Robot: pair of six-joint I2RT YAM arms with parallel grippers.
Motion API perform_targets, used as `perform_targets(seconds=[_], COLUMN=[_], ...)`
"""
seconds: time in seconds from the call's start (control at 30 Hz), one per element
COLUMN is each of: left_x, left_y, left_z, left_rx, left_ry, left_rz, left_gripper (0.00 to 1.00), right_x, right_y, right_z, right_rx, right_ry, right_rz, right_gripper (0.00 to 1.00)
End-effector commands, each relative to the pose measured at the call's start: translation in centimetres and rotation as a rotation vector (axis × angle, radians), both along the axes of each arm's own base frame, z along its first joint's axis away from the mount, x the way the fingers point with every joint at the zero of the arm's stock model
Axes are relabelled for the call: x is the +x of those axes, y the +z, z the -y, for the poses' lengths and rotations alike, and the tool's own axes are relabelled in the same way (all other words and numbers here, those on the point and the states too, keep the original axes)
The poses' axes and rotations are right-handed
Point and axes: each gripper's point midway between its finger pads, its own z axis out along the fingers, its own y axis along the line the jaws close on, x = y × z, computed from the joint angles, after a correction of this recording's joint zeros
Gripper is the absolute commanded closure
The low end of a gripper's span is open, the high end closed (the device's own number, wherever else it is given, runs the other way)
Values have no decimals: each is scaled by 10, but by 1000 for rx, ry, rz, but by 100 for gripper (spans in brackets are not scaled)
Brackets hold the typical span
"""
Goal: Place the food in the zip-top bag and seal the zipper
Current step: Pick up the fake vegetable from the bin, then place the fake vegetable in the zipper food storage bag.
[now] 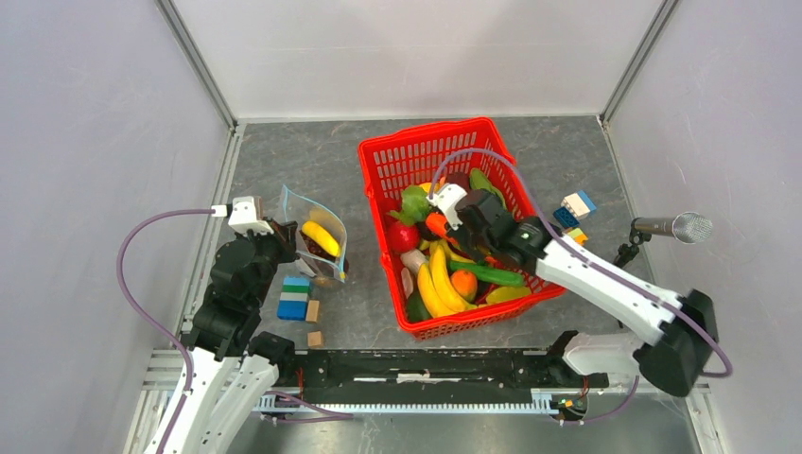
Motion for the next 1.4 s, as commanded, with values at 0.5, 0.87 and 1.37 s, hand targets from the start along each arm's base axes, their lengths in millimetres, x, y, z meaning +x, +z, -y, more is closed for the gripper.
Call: perform_targets(seconds=[0.5, 0.87, 1.37], left_x=[1, 2, 1], left_y=[22, 24, 25], left_z=[4, 7, 8], left_rx=[-45, -47, -44], left_ry=[-14, -32, -39], left_rz=[63, 70, 79], left_gripper=[98, 98, 98], right_x=[14, -27, -40], right_y=[117, 150, 156], right_z=[-55, -109, -187], right_rx=[521, 729, 492], right_ry=[43, 289, 197], right_rz=[251, 139, 103], right_gripper=[98, 100, 100])
